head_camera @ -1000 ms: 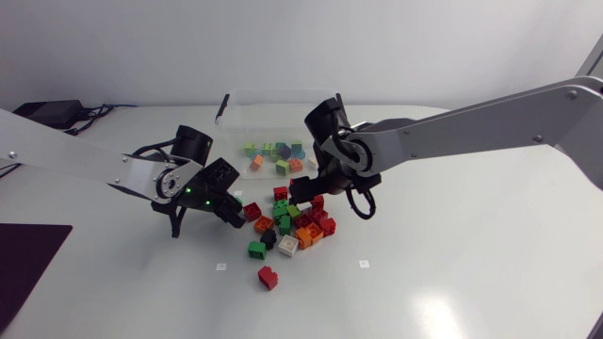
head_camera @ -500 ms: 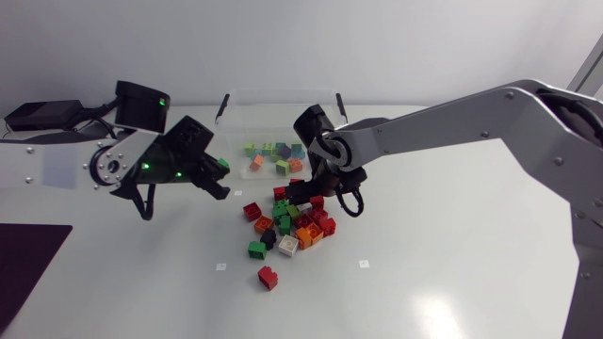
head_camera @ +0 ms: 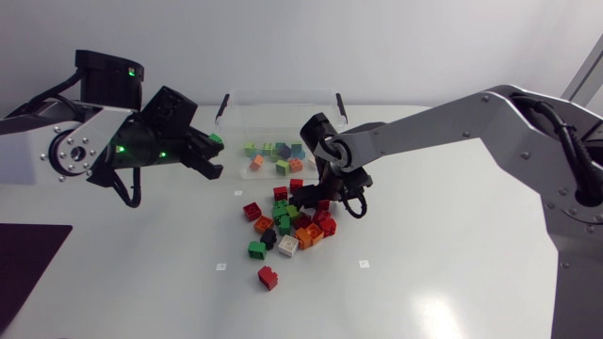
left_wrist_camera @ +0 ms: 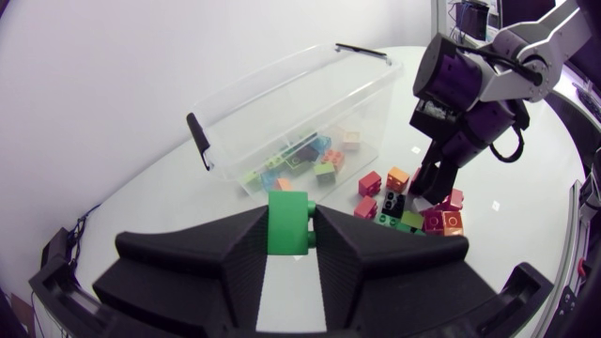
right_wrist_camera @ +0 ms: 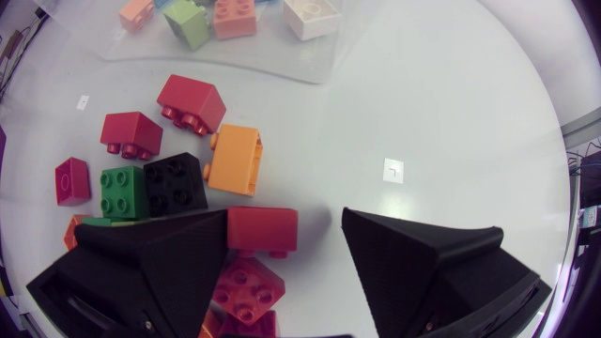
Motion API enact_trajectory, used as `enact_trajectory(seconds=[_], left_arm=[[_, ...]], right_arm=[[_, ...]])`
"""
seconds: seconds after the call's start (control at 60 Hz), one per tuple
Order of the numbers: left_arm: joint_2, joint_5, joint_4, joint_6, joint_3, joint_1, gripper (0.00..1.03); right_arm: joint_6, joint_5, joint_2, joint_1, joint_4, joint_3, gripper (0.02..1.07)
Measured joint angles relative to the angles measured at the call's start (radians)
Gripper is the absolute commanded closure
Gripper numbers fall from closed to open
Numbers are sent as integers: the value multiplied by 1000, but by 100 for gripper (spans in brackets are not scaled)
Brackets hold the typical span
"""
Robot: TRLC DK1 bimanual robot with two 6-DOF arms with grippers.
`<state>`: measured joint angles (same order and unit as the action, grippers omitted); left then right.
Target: Place the duplo bricks in the container
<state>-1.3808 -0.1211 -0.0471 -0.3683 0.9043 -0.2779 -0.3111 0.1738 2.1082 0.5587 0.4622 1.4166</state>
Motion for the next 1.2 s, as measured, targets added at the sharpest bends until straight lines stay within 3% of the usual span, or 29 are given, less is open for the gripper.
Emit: enact_trajectory(seconds=[0.417,0.667,1.1,1.133,1.2], left_arm=[[-21,0,0,33,130,-26,85],[-127,0,13,68,249,-27,85],[-359,0,31,114,425,-26,83],[-375,0,31,117,437,-26,76],[-406,0,31,129,462,-26,48]], right_arm=[[0,-2,5,0,2,0,71],[2,-3,-19,-1,-25,-39,75],[43,-5,-293,-52,1,-123,75],[48,-5,-307,-52,5,-122,75],[53,-5,-328,-52,8,-122,75]])
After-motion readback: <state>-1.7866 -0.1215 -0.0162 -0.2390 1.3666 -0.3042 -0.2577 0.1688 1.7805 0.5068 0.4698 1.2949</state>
